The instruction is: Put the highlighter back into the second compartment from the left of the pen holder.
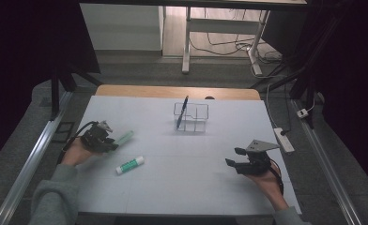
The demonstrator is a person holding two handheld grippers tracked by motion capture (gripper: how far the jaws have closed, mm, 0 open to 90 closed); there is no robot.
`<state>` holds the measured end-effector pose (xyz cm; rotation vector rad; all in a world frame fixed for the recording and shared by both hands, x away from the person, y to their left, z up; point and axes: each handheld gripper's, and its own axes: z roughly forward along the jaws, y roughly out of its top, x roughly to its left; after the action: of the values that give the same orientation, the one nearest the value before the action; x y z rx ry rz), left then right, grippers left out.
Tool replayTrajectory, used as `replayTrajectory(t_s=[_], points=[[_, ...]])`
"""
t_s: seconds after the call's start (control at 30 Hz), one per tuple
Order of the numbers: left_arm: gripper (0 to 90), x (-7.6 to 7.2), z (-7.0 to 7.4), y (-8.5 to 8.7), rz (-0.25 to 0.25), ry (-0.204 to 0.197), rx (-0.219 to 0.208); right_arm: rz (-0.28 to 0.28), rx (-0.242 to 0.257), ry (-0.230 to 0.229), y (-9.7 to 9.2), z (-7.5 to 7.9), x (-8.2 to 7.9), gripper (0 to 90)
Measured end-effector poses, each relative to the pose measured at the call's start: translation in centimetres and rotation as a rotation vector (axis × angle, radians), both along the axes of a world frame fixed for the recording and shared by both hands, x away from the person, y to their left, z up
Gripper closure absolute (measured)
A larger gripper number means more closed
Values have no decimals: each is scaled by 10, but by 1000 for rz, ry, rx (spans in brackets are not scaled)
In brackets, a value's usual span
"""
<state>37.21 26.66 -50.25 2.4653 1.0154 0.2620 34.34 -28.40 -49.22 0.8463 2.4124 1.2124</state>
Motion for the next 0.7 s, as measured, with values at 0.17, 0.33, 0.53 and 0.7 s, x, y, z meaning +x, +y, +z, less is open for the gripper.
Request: replayTrajectory(t_s=[0.17, 0.33, 0.53, 0.7], points=[[664, -3, 6, -2, -17, -25, -43, 0, 1, 1, 0, 0, 0, 362], [664, -6, 12, -4, -31, -51, -78, 2, 2, 2, 1, 0, 0, 362], [664, -9, 16, -6, -46, -76, -108, 1, 3, 2, 0, 0, 0, 362], [664, -11, 20, -9, -62, -88, -134, 1, 3, 3, 1, 0, 0, 362]])
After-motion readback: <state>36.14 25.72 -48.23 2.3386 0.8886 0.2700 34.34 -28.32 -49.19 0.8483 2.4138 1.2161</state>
